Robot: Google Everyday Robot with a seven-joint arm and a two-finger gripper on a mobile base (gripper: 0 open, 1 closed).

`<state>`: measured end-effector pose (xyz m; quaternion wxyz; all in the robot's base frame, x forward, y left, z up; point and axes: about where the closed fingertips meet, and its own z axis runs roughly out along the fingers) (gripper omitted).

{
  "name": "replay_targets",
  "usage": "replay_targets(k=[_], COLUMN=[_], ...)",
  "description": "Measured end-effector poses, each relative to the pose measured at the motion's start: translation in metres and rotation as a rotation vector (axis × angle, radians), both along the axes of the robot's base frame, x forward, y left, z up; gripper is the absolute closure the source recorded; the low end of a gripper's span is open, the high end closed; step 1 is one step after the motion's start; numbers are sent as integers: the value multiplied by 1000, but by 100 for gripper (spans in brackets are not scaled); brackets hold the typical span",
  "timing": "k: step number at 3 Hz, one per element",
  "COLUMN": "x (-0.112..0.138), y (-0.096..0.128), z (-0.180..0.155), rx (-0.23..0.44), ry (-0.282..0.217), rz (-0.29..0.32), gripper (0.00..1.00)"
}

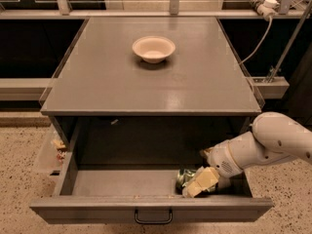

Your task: Place green can into top drawer

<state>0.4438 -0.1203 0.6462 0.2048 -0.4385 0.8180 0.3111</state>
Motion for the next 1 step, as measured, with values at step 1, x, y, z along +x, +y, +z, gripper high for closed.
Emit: replay_targets(k=[1], x=[0], y=[0], z=[0], rx=[0], ry=[0], rz=[0], gripper=[0])
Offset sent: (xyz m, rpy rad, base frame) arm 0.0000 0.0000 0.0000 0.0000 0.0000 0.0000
